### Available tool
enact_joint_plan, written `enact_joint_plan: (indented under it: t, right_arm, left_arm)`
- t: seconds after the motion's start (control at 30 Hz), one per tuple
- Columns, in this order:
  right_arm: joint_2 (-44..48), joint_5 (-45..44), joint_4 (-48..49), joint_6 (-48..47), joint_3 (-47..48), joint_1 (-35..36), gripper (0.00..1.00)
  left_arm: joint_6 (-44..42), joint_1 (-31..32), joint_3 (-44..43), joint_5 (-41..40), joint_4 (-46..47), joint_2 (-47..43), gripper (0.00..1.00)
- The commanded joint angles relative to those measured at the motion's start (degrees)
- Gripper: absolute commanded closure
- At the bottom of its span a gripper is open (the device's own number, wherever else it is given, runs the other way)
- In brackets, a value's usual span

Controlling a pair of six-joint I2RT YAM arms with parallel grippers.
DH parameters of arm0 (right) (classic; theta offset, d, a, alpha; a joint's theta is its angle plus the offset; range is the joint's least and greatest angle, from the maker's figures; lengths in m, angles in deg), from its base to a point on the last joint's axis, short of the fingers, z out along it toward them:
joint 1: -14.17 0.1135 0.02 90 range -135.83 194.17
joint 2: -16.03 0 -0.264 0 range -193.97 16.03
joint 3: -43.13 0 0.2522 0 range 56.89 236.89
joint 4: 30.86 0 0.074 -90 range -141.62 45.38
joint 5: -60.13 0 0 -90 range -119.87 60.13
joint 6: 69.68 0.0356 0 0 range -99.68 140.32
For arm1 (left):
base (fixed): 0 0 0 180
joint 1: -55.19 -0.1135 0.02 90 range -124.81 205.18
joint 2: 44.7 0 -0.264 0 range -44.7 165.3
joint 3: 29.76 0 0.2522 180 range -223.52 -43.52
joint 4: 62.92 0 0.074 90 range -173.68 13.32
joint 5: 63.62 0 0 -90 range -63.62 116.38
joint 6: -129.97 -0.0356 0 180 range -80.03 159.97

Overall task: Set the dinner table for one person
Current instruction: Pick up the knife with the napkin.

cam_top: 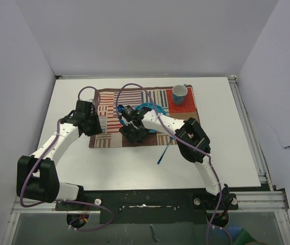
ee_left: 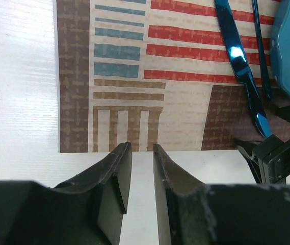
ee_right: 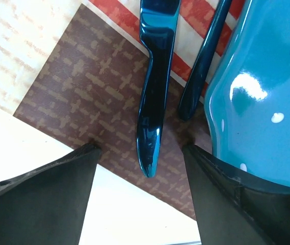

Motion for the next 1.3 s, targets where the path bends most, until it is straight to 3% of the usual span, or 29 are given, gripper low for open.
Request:
enact_joint_plan:
  t: [0.0, 0.1, 0.23, 0.67, 1.27]
  right_arm:
    - [-4.93, 3.33, -4.28, -0.34, 1.29, 0.36, 0.29]
    - [-6.75, 3.59, -4.29, -0.25, 1.7, 0.23, 0.47]
    - [-7.19, 4.22, -3.97, -0.28, 0.8, 0.1, 0.99]
    - [-1.91, 1.96, -3.92, -0.76, -1.09, -0.13, 1.0]
    - [2.33, -0.41, -7.14, -0.73, 7.72, -2.05, 1.0]
  left_arm:
    - [-0.78, -0.34, -0.5, 0.59, 2.91, -1.46, 0.76]
    - [-0.78, -0.38, -0.47, 0.64, 2.92, -1.53, 0.76]
    - [-0.87, -0.33, -0.41, 0.75, 3.07, -1.63, 0.76]
    - [-0.96, -0.9, -0.37, 1.07, 3.18, -1.14, 0.76]
    - [-0.96, -1.21, -0.19, 1.18, 3.45, -0.08, 0.76]
